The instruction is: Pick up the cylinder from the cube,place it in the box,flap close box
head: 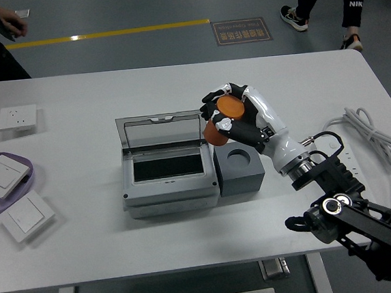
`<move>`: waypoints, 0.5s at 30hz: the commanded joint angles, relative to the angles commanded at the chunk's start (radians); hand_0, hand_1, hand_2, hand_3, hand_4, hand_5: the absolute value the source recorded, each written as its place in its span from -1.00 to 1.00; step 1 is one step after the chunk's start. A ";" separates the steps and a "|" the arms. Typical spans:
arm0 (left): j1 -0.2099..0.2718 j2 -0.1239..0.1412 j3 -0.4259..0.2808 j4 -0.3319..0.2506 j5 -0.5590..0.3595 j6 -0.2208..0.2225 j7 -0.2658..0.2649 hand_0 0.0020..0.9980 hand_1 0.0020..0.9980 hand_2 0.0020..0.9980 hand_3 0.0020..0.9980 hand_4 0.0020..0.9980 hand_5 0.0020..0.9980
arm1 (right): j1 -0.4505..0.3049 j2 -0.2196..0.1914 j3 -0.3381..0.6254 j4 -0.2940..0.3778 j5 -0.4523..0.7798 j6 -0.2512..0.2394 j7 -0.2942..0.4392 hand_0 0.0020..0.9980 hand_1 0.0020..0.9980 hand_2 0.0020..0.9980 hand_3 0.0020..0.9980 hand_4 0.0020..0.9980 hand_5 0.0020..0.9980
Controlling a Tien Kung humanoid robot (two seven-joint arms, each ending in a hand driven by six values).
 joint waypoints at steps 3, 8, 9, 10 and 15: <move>0.000 -0.001 0.001 0.000 -0.001 0.000 0.000 0.22 0.25 0.25 0.28 0.42 -0.50 | 0.031 0.006 -0.017 0.008 -0.062 0.030 -0.050 -0.71 -0.46 -0.25 -0.43 -1.00 -1.00; -0.001 -0.003 0.004 0.001 -0.003 0.001 0.000 0.22 0.25 0.25 0.28 0.42 -0.49 | 0.082 0.030 -0.036 -0.021 -0.188 0.124 -0.163 -0.97 -0.64 -0.35 -0.52 -1.00 -1.00; -0.001 -0.003 0.004 0.001 -0.003 0.001 0.000 0.22 0.25 0.25 0.28 0.42 -0.49 | 0.090 0.035 -0.039 -0.027 -0.216 0.145 -0.188 -0.97 -0.64 -0.35 -0.52 -1.00 -1.00; -0.002 -0.004 0.005 0.001 -0.004 0.001 0.000 0.22 0.25 0.25 0.28 0.42 -0.49 | 0.101 0.042 -0.044 -0.035 -0.252 0.168 -0.218 -0.97 -0.64 -0.35 -0.52 -1.00 -1.00; -0.004 -0.004 0.008 0.001 -0.005 0.002 0.001 0.22 0.25 0.25 0.29 0.42 -0.50 | 0.152 0.059 -0.087 -0.064 -0.399 0.264 -0.344 -1.00 -0.71 -0.48 -0.58 -1.00 -1.00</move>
